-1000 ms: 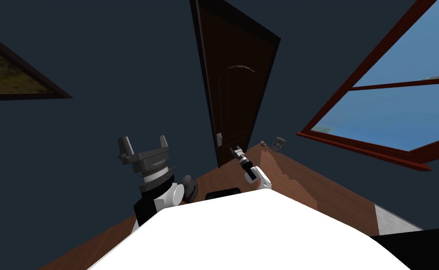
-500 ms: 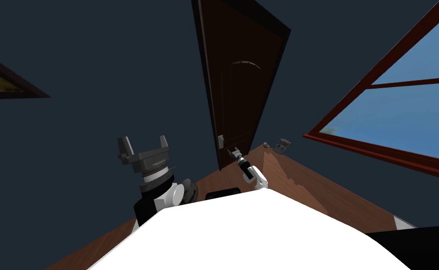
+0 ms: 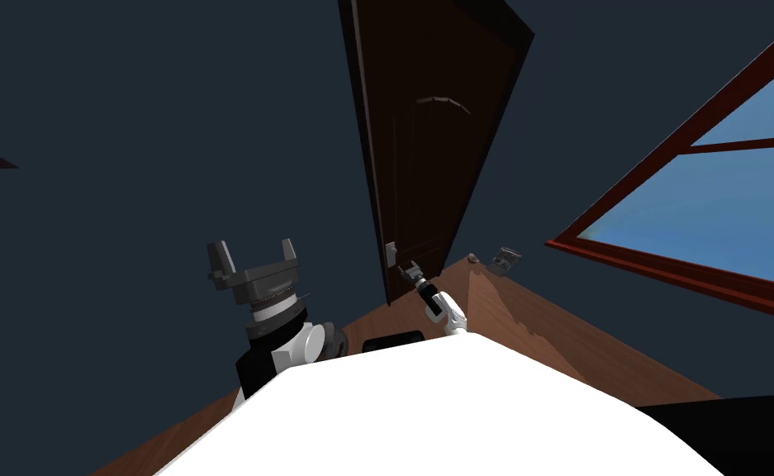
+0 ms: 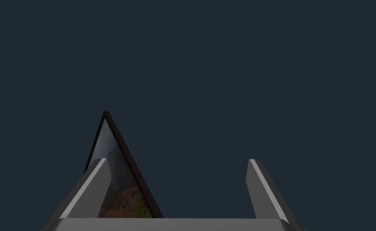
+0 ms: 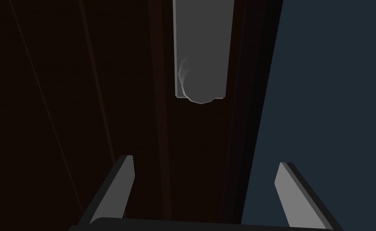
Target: Pull the door open
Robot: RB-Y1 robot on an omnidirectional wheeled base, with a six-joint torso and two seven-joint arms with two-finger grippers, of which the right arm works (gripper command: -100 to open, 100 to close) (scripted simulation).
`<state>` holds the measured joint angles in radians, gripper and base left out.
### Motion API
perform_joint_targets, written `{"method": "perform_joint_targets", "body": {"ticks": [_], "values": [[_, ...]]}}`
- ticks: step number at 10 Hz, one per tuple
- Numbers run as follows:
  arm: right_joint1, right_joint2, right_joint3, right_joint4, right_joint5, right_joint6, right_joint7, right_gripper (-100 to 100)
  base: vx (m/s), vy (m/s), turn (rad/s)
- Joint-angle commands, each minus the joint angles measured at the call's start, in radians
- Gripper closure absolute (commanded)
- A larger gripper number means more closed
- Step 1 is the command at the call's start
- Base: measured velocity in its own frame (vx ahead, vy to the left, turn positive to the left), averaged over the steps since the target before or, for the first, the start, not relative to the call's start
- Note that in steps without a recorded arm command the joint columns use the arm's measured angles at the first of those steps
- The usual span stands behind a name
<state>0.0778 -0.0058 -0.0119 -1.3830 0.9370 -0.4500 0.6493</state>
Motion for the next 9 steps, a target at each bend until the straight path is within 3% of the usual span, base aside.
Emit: {"method": "perform_joint_targets", "body": {"ticks": [1,3,4,9], "values": [[-0.016,-0.009,-0.035,0.018,-0.010,0.002,0.016,-100,-0.010,0.019,0.253],[-0.028,-0.014,-0.061,0.031,-0.018,0.004,0.028,-100,-0.046,0.032,0.171],[-0.043,-0.019,-0.093,0.047,-0.027,0.006,0.042,-100,-0.047,0.032,0.248],[-0.088,-0.028,-0.191,0.096,-0.055,0.012,0.086,-100,-0.011,0.014,0.199]]}}
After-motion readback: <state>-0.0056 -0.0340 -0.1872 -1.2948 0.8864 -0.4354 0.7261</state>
